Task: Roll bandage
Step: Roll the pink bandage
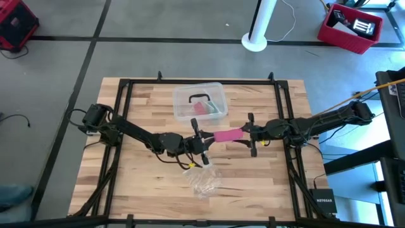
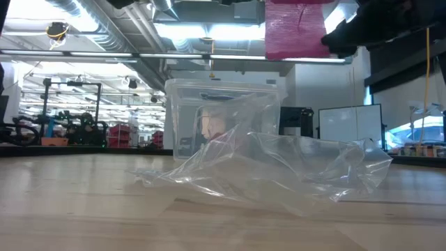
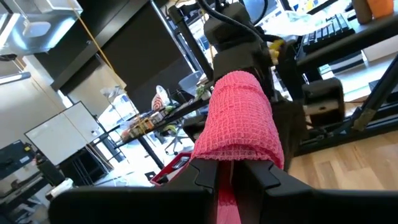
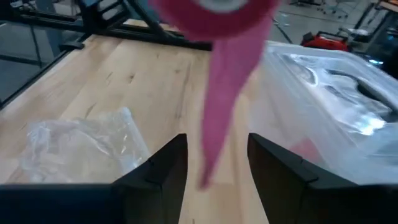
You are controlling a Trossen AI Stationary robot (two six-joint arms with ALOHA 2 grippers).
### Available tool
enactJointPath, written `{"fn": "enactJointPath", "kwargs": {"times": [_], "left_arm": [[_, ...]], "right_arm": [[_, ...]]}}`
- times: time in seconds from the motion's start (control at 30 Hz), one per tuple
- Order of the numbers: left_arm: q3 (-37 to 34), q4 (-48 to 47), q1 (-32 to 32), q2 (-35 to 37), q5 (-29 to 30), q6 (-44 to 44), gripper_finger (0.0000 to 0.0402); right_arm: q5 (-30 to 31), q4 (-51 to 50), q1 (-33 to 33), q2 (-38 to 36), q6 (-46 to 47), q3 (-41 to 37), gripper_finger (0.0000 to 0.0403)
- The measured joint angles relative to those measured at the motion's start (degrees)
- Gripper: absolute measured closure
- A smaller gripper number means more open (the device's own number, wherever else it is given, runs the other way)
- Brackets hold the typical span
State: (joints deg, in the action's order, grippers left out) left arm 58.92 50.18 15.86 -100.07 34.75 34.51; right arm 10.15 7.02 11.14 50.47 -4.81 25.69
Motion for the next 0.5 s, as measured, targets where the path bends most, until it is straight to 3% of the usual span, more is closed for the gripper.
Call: {"fn": "enactJointPath", "kwargs": {"times": [0.17, 0.27, 0.4, 0.5], "left_arm": [[0.0, 0.53, 0.02, 0.0, -0.01, 0.26, 0.038], [0.0, 1.54, 0.15, 0.0, -0.01, 0.96, 0.038], [0.0, 2.09, 0.52, 0.0, 0.01, 1.54, 0.038], [0.0, 1.92, 0.88, 0.0, 0.02, 2.04, 0.038]], "right_arm": [[-1.11, 4.19, 0.1, 5.18, -0.02, 0.0, 0.025], [-4.37, 5.87, 0.1, 7.53, -0.01, 0.0, 0.0293], [-5.2, 7.91, 0.12, 7.42, -1.88, 0.0, 0.0384], [-4.76, 9.06, 0.1, 5.98, -2.02, 0.01, 0.0385]]}}
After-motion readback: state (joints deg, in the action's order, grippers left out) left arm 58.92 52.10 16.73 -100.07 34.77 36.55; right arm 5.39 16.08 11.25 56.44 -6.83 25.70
